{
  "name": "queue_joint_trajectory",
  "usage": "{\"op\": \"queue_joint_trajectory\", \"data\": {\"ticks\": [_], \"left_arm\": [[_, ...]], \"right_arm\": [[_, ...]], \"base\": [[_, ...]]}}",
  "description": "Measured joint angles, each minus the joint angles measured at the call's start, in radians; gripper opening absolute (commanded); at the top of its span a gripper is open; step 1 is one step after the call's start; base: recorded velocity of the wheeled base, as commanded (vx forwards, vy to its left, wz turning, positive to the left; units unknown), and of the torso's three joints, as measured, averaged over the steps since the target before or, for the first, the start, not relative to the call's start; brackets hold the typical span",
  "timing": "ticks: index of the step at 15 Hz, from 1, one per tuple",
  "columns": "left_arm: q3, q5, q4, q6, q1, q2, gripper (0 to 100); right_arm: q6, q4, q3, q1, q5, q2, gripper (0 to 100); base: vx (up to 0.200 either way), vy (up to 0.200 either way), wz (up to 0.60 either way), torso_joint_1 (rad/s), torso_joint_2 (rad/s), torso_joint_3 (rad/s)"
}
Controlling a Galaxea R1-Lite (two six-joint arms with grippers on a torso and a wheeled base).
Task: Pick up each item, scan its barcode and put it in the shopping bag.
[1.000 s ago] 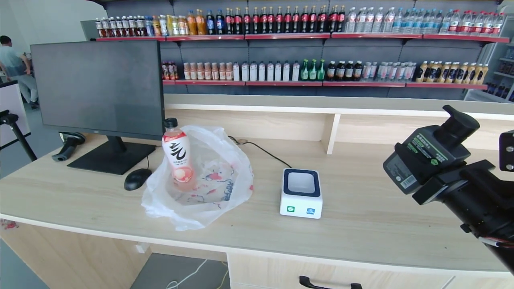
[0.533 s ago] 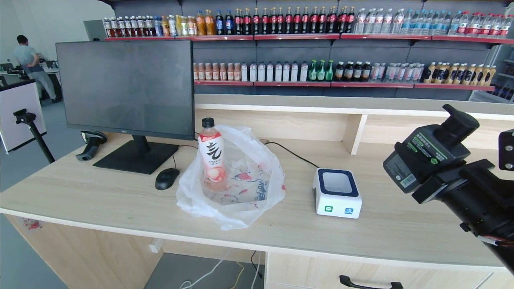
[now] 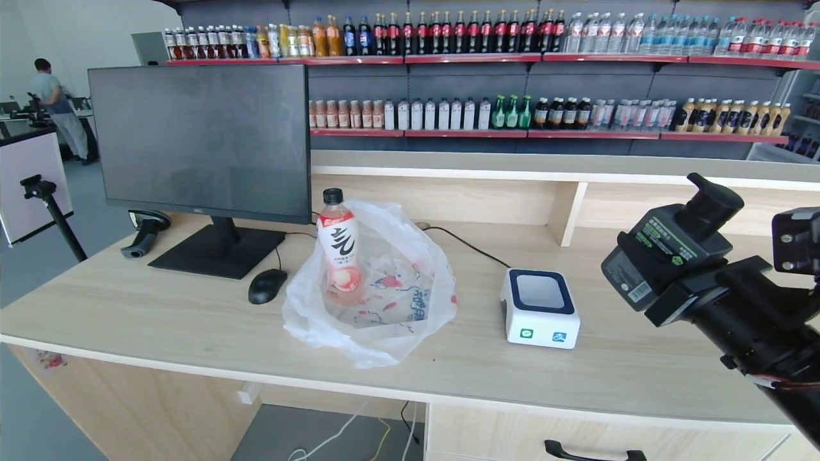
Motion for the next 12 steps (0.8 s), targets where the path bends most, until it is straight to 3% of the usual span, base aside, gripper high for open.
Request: {"op": "queue_joint_trajectory", "data": {"ticks": [5, 8, 10, 12], "left_arm": [[0.000, 0.001, 0.000, 0.000, 0.000, 0.000, 100], [0.000, 0.001, 0.000, 0.000, 0.000, 0.000, 100], [0.000, 0.001, 0.000, 0.000, 0.000, 0.000, 100], [0.000, 0.001, 0.001, 0.000, 0.000, 0.000, 100]], "right_arm": [[-0.002, -0.002, -0.024, 0.031, 0.012, 0.034, 0], [-0.026, -0.002, -0.037, 0.060, 0.096, 0.058, 0], [-0.099, 0.000, -0.053, 0.061, 0.197, 0.079, 0], [-0.209, -0.001, -0.065, 0.059, 0.375, 0.109, 0]], "base": [[0.000, 0.000, 0.00, 0.000, 0.00, 0.000], [0.000, 0.000, 0.00, 0.000, 0.00, 0.000], [0.000, 0.000, 0.00, 0.000, 0.00, 0.000], [0.000, 0.000, 0.00, 0.000, 0.00, 0.000]]}}
